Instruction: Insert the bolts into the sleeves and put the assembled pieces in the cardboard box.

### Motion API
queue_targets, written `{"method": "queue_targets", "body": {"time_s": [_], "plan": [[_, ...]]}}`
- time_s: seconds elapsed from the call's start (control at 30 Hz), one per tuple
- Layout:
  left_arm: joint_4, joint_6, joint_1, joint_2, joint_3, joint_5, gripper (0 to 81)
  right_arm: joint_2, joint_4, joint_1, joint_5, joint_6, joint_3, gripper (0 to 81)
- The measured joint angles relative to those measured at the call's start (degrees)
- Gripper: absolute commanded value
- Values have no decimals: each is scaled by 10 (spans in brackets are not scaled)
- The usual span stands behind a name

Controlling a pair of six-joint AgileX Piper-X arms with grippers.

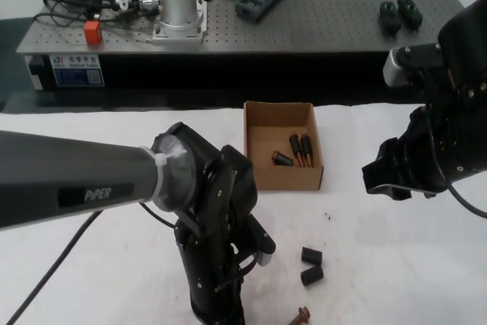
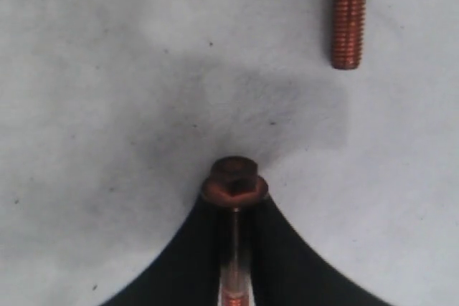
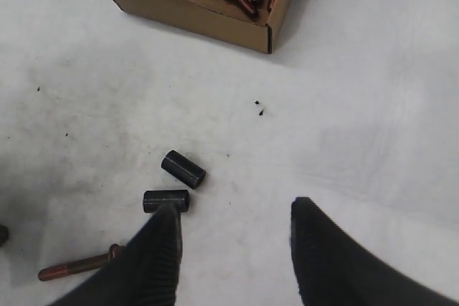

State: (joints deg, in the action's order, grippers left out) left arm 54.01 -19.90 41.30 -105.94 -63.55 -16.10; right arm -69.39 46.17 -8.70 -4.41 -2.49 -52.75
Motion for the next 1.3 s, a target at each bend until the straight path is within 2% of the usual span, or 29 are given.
{"method": "queue_targets", "body": {"time_s": [0.23, 0.33, 0.47, 0.57, 0.77, 0.9, 0.97, 1.13, 1.3], "plan": [[-16, 19, -2, 8, 5, 3, 7, 0, 0, 0, -5, -4, 0, 354], [-59, 57, -7, 38, 14, 8, 7, 0, 2, 0, -37, -13, 0, 354], [-137, 130, -44, 145, 15, 11, 7, -9, 11, -4, -81, -26, 0, 354], [-158, 156, -66, 198, 15, 13, 7, -30, 17, -14, -85, -40, 0, 354], [-220, 203, -101, 305, 42, 17, 7, -133, 25, -70, -33, -82, -15, 354], [-259, 228, -105, 374, 93, 17, 7, -238, 25, -97, 14, -122, -63, 354], [-275, 237, -105, 415, 127, 17, 7, -291, 25, -100, 44, -146, -91, 354], [-286, 242, -105, 520, 213, 15, 7, -347, 48, -100, 64, -186, -161, 354], [-286, 245, -105, 545, 222, 15, 7, -370, 80, -101, 63, -214, -175, 354]]}}
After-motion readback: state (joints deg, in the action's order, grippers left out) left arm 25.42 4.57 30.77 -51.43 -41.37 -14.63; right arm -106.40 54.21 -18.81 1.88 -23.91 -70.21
